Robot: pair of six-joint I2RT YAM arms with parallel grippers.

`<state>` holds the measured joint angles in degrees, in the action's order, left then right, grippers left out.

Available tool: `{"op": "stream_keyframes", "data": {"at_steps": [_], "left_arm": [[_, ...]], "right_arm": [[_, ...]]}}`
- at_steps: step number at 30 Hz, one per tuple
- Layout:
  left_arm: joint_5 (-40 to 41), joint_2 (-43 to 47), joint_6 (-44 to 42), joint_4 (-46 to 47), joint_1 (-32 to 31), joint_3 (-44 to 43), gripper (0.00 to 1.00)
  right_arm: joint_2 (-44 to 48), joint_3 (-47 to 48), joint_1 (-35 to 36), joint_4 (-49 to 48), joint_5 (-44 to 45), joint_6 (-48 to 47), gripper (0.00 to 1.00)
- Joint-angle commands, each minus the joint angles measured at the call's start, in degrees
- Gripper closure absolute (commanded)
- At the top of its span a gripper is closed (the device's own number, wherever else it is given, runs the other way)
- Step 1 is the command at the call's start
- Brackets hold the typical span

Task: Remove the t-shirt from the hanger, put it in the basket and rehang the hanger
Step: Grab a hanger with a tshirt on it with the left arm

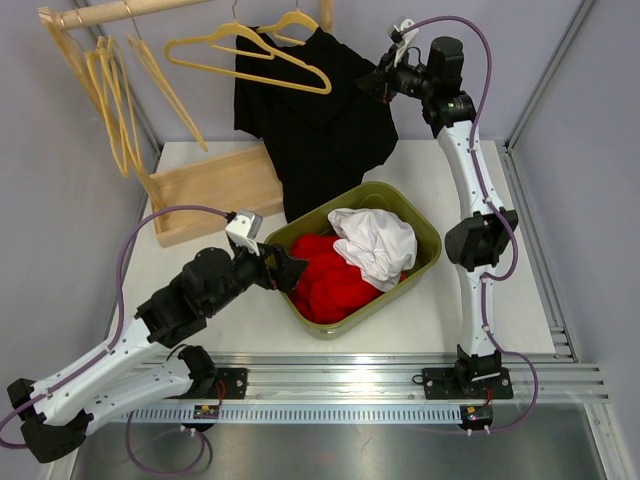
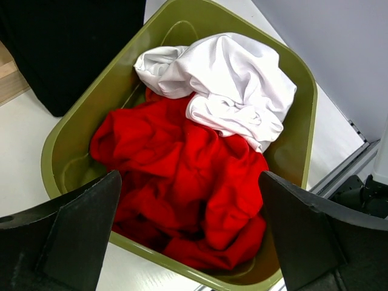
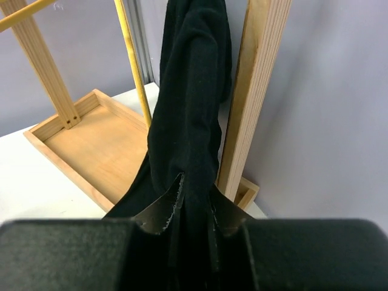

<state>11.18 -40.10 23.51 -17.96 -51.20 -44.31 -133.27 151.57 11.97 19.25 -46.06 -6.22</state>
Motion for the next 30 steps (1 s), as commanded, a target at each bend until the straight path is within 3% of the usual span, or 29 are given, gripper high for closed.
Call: {"op": "stream_keyframes", "data": {"at_steps": [1,3,6,13,15,21,30], "left_arm": [[1.5,1.0,0.7,1.3,0.0,0.7,0.01],[1.3,0.9,0.6,1.3,0.0,0.7,0.01],[1.2,0.9,0.6,1.3,0.0,0.7,0.01],[1.0,1.1,1.1,1.8,0.0,0.9,0.01],[0.9,1.3,1.1,1.7,0.0,0.9,0.01],[0.9,1.8,1.3,1.8,0.0,1.1,0.01],[0.9,3.4,2.1,1.6,0.0,2.0,0.01]], "right_arm": [[1.3,2.3,0.4,-3.6,-3.2,-0.1,0.80],[1.7,2.3,0.3,-3.9,-4.1,0.2,0.68],[2.1,2.5,0.5,-4.0,-5.2,0.2,0.68],[2.4,2.0,0.8,-4.7,-9.4,0.8,0.87],[2.6,2.2,0.9,-4.7,-9.8,0.8,1.00],[3.8,3.3,0.9,-4.1,-10.8,0.9,1.00],[4.7,8.7,0.8,-4.4,-3.9,3.7,1.00]]}}
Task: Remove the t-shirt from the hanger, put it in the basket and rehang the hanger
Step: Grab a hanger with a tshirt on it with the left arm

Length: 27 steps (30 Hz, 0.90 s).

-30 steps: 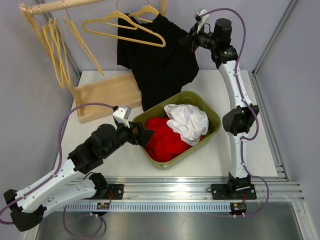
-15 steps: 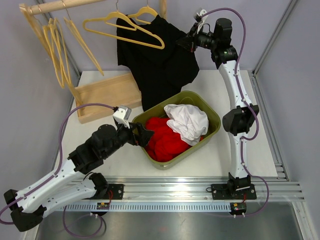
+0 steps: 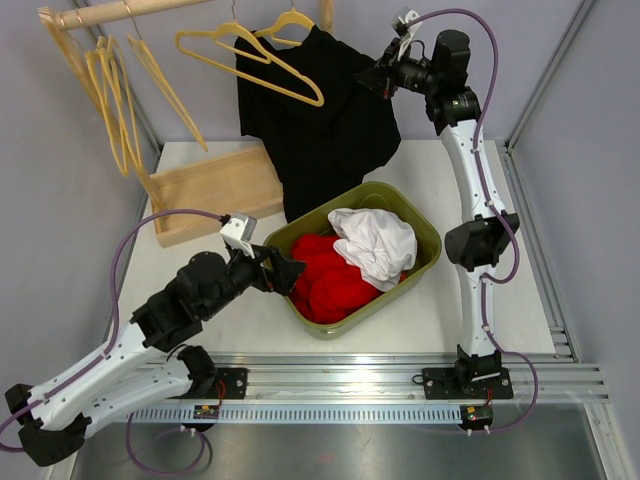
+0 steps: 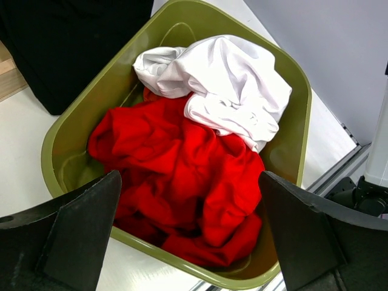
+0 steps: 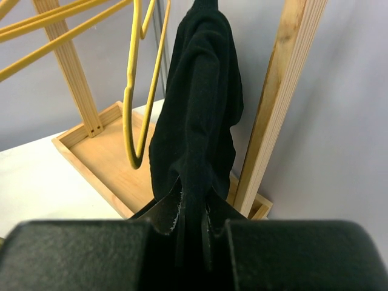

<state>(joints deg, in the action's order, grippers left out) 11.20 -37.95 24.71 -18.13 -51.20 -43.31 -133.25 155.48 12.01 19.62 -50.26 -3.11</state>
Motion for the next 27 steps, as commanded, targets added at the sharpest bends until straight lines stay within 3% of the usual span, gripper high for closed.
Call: {"op": "stream_keyframes", "data": {"at_steps": [1,8,16,27], "left_arm": [[1.0,1.8,1.0,2.0,0.0,1.2,0.01],[1.3,3.9,1.3,1.7,0.0,1.8,0.01],[1.4,4.6,1.4,2.0,0.0,2.1,0.01],[1.7,5.2,1.6,2.0,0.0,2.4,0.01]], "right_arm": [[4.8,4.7,0.7,-4.4,0.3,0.5,1.00],[5.8,3.3,0.8,-4.1,0.9,0.2,1.00],[6.2,8.6,-0.6,-4.2,2.4,1.3,1.00],[8.7,5.2,-4.4,-2.6,-0.4,2.8,1.00]]}}
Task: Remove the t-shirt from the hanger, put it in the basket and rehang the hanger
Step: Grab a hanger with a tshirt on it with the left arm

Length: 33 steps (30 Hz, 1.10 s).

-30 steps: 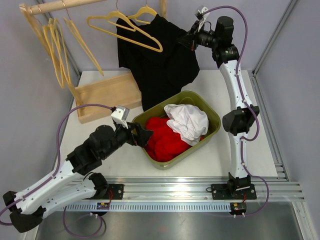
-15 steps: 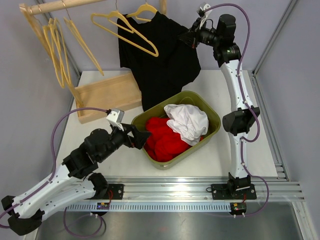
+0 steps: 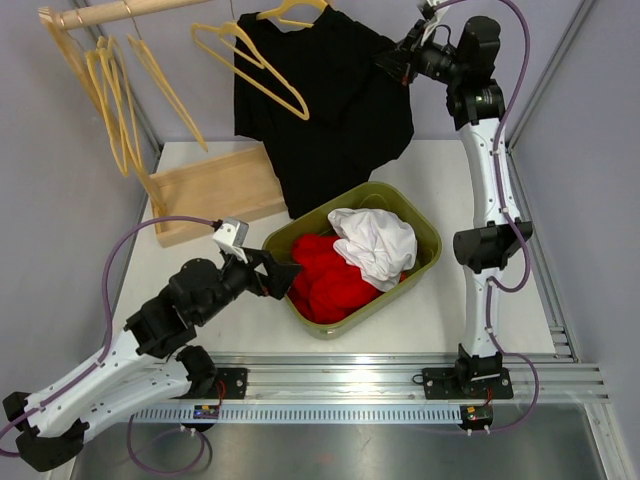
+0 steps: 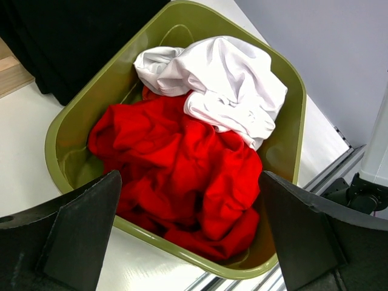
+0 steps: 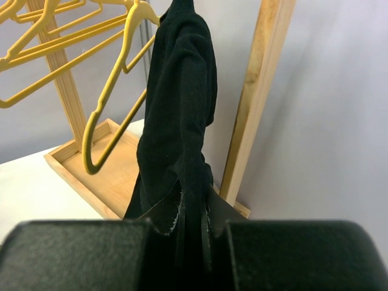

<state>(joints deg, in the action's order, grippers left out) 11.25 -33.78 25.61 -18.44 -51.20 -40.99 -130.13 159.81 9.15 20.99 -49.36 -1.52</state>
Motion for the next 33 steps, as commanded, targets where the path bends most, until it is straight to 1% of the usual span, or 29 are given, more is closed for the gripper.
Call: {"op": "stream_keyframes", "data": {"at_steps": [1,3,7,9,10,12,13,14,15,16,17,18,19,20,21,22,23,24,25,26,27,29,31,32,33], "left_arm": [[1.8,1.5,0.7,2.2,0.0,0.1,0.01],[2.0,2.0,0.8,2.0,0.0,0.5,0.01],[2.0,3.0,0.7,1.9,0.0,0.7,0.01],[2.0,2.7,-0.5,2.0,0.0,0.1,0.01],[1.9,2.3,-1.1,1.9,0.0,-1.1,0.01],[1.7,0.2,-3.9,1.7,0.0,-2.9,0.01],[1.0,-0.9,-5.0,1.7,0.0,-5.2,0.01],[0.5,-1.9,-6.7,1.7,0.0,-6.8,0.01],[-0.3,-4.7,-10.0,1.6,0.0,-8.4,0.01],[-1.1,-6.1,-11.9,1.5,0.0,-10.0,0.01],[-1.8,-7.7,-15.6,1.0,0.0,-14.1,0.01],[-2.3,-11.7,-17.5,0.4,0.0,-16.1,0.01],[-3.3,-13.7,-19.3,0.0,0.2,-18.7,0.01],[-3.9,-16.0,-22.4,-1.0,0.5,-23.3,0.01],[-5.0,-18.1,-23.7,-1.4,0.9,-25.9,0.01],[-8.6,-22.5,-24.9,-1.5,2.3,-28.2,0.01],[-10.6,-24.6,-26.7,-1.2,3.1,-30.2,0.01],[-13.1,-26.5,-27.2,-0.7,4.0,-34.2,0.01],[-17.8,-31.0,-27.6,-0.1,5.8,-36.0,0.01],[-20.1,-32.8,-28.1,1.5,6.7,-37.9,0.01],[-24.3,-35.2,-28.4,2.5,7.6,-41.1,0.01],[-28.0,-41.6,-28.9,4.5,9.3,-44.9,0.01],[-31.4,-45.5,-29.2,5.8,10.3,-49.7,0.01],[-32.8,-49.5,-29.7,6.9,10.7,-51.1,0.01],[-34.2,-51.3,-30.1,7.4,10.9,-52.8,0.01]], "right_arm": [[5.9,-0.1,-2.0,-3.9,-1.7,1.2,1.00],[7.3,-1.5,-4.0,-3.9,-3.6,3.9,1.00],[11.4,-8.3,-7.2,-0.9,-6.5,1.9,1.00],[14.4,-11.2,-8.7,2.4,-8.3,-3.1,1.00],[15.5,-14.2,-8.7,3.6,-8.8,-4.4,1.00],[19.1,-17.8,-11.9,7.2,-10.2,-9.3,1.00],[20.4,-21.8,-12.7,8.3,-10.5,-10.8,1.00],[21.6,-23.7,-13.4,9.4,-11.0,-12.4,1.00],[23.9,-25.5,-15.5,11.6,-12.5,-15.8,1.00],[25.0,-29.3,-16.5,12.2,-12.9,-16.8,1.00],[26.2,-31.6,-17.6,12.5,-14.3,-19.1,1.00],[28.6,-33.7,-19.1,13.3,-15.1,-20.4,1.00],[29.7,-37.5,-21.6,13.9,-15.9,-21.8,1.00],[31.6,-38.9,-23.1,16.2,-17.1,-25.3,1.00],[32.3,-40.2,-24.2,17.9,-17.6,-27.4,1.00],[32.9,-41.7,-26.5,20.3,-18.2,-29.8,1.00],[33.4,-41.9,-27.3,22.9,-19.7,-35.5,1.00],[34.0,-41.9,-28.1,29.8,-20.0,-39.0,1.00],[34.1,-41.6,-28.7,33.5,-20.2,-42.6,1.00],[34.7,-41.6,-29.4,36.9,-19.5,-49.1,1.00],[34.9,-42.0,-29.7,42.8,-19.5,-52.1,1.00],[36.5,-43.3,-30.9,46.1,-19.4,-56.6,1.00],[37.9,-46.0,-32.3,46.8,-20.3,-56.9,1.00],[39.2,-46.7,-33.3,46.6,-21.7,-57.2,1.00],[39.8,-47.6,-34.7,47.1,-22.3,-57.5,1.00]]}}
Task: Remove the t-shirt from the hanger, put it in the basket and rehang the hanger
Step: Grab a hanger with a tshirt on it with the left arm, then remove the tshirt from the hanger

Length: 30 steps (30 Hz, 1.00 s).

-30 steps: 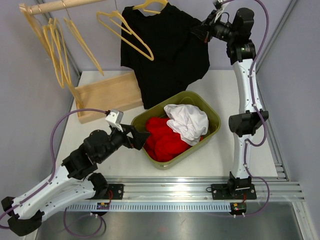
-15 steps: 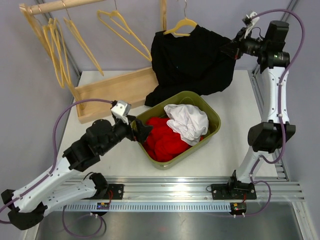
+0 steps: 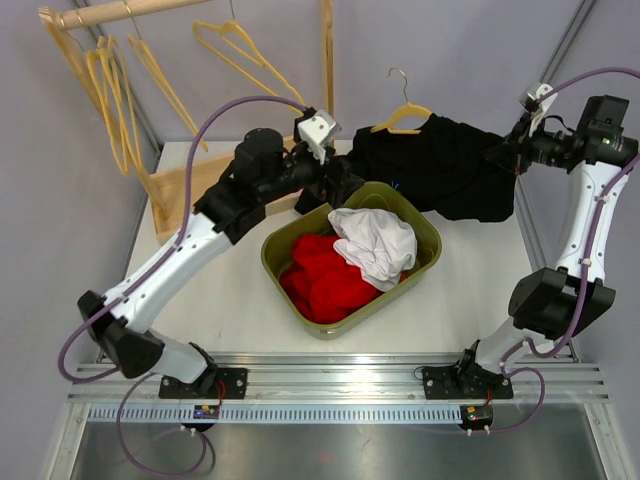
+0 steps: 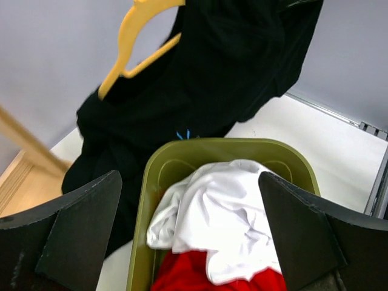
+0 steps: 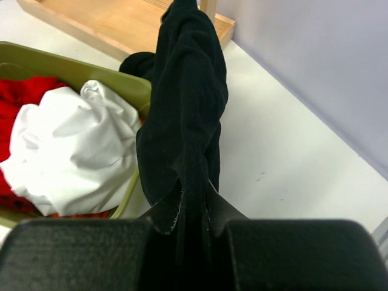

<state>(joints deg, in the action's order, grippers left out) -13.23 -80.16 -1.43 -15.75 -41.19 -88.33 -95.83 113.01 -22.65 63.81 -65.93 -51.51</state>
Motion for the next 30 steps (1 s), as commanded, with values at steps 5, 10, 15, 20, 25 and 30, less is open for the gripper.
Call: {"op": "stream_keyframes", "data": {"at_steps": [5,10,15,20,25,30], "left_arm": [[-16.9,-13.3,-5.2,9.9,4.9,-10.6,0.01],[-26.5,-16.6,-5.2,20.6,11.5,-6.5,0.01],[-33.2,-18.7,-3.0,25.5,15.3,-6.8,0.02],[-36.2,-23.9,-2.0,24.9,15.5,-12.6,0.03],[-38.7,-28.7,-2.0,25.2,15.5,-18.1,0.04],[-41.4,-31.9,-4.5,23.6,15.5,-20.4,0.06]], "right_arm": [[6.8,-0.6,-5.1,13.2,-9.4,-16.6,1.00],[7.0,0.0,-5.4,29.9,-12.4,-30.3,1.00],[9.9,-3.7,-5.4,30.1,-13.9,-31.5,1.00],[10.1,-4.6,-5.2,30.1,-16.2,-30.6,1.00],[10.2,-4.5,-4.7,30.0,-17.2,-29.3,1.00],[10.6,-4.6,-4.2,30.1,-17.5,-28.7,1.00]]}}
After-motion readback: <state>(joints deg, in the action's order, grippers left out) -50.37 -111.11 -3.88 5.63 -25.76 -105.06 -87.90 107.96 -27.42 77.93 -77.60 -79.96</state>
